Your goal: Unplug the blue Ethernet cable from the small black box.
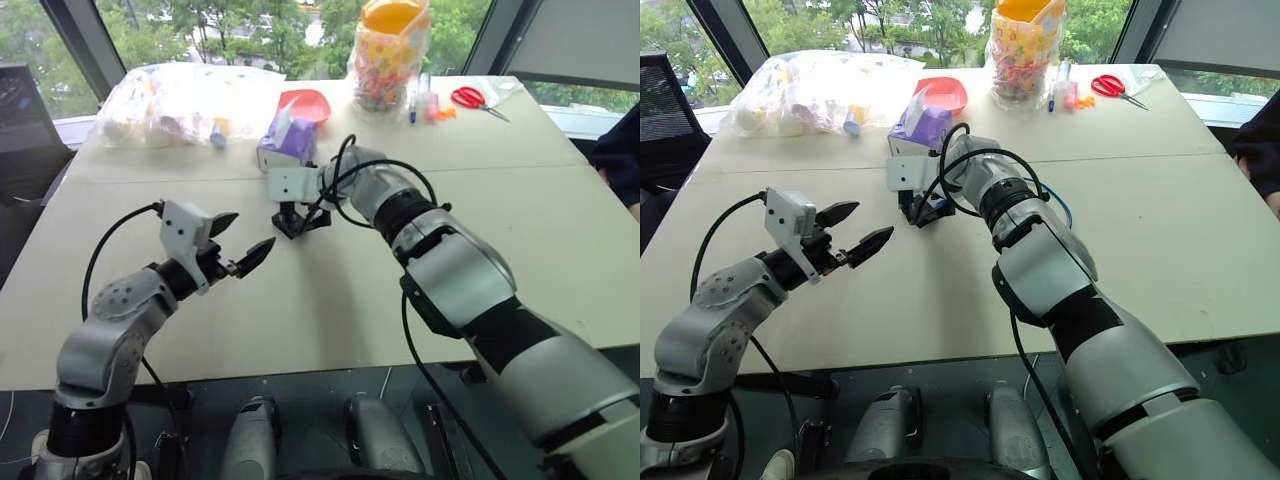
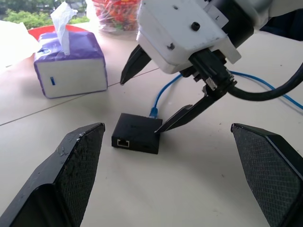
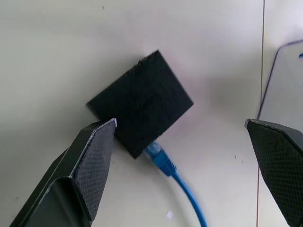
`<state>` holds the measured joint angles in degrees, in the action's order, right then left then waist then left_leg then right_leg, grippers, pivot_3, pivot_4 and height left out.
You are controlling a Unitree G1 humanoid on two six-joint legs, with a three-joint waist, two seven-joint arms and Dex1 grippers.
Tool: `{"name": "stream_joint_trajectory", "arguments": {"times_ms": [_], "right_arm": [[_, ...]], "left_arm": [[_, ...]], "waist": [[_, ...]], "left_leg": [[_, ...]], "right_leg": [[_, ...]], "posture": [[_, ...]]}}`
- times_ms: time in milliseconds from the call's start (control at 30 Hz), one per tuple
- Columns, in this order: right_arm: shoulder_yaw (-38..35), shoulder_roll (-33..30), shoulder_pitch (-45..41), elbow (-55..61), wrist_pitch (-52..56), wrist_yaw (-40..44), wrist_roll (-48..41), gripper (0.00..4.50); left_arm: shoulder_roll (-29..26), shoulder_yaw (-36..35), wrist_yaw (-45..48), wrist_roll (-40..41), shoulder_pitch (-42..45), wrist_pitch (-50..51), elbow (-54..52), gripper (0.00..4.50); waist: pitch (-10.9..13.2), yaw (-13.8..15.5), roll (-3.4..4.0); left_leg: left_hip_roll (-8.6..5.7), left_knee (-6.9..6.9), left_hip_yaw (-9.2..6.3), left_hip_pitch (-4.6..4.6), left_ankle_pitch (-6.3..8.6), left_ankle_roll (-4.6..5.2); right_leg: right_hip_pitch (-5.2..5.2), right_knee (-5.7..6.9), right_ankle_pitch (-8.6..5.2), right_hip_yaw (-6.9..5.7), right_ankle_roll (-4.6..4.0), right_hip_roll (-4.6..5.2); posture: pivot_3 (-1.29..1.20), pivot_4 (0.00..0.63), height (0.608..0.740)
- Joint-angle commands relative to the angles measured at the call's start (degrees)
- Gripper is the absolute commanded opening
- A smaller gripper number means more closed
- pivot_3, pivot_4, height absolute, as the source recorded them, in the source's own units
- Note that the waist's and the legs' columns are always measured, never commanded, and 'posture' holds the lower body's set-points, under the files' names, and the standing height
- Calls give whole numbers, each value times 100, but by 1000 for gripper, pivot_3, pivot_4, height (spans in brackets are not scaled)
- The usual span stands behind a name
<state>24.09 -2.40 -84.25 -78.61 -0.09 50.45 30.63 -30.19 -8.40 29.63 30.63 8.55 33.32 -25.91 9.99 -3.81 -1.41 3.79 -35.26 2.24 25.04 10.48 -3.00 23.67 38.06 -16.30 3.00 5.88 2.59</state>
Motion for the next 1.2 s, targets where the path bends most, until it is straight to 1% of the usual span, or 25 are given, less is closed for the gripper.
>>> {"name": "stream_joint_trajectory", "arguments": {"times_ms": [33,200,300,433,733,933,1067,1200], "right_arm": [[-10,-87,252,-151,254,185,65,4486],[117,-176,303,-142,149,356,229,4486],[-34,-104,309,-135,281,62,121,4486],[120,-56,331,-145,281,-143,291,4486],[-223,113,350,-157,675,4,39,4486],[-641,274,222,-148,971,454,-287,4486],[-1148,470,97,-123,1324,809,-709,4486],[-1488,613,61,-104,1542,789,-962,4486]], "left_arm": [[-2,-146,-53,63,-7,-47,-273,4500],[-5,-143,-51,68,-12,-49,-261,4500],[4,-117,-43,58,9,-62,-241,4500],[20,-85,-46,46,20,-73,-246,4500],[41,-147,-151,62,-200,-36,-506,4500],[-7,-303,-293,108,-468,47,-809,4500],[-33,-429,-380,190,-641,164,-1027,4500],[-58,-493,-445,260,-731,243,-1152,4500]], "waist": [[-3,6,-7],[-2,-14,-4],[-3,-10,-4],[-3,-15,-4],[-3,-24,-5],[-3,-37,-5],[0,-37,-3],[3,-23,-1]], "left_leg": [[0,0,-3,-7,0,0],[-2,3,-2,-12,0,0],[-1,4,-3,-13,0,0],[-1,1,-3,-15,0,0],[0,5,-3,-35,0,0],[1,8,-1,-37,1,-1],[3,19,0,-36,1,-1],[4,21,0,-34,1,-1]], "right_leg": [[-10,-4,-8,-2,-14,0],[-12,-3,-4,-1,-8,1],[-13,-4,-1,-2,0,0],[-15,-3,-6,-1,-11,0],[-30,-3,-9,-1,-16,0],[-30,-4,-10,1,-17,0],[-24,-6,-13,1,-21,-2],[-21,-6,-15,0,-25,-3]], "posture": [[0,150,735],[0,150,735],[0,150,735],[0,150,735],[0,150,735],[0,150,735],[0,150,735],[0,150,735]]}}
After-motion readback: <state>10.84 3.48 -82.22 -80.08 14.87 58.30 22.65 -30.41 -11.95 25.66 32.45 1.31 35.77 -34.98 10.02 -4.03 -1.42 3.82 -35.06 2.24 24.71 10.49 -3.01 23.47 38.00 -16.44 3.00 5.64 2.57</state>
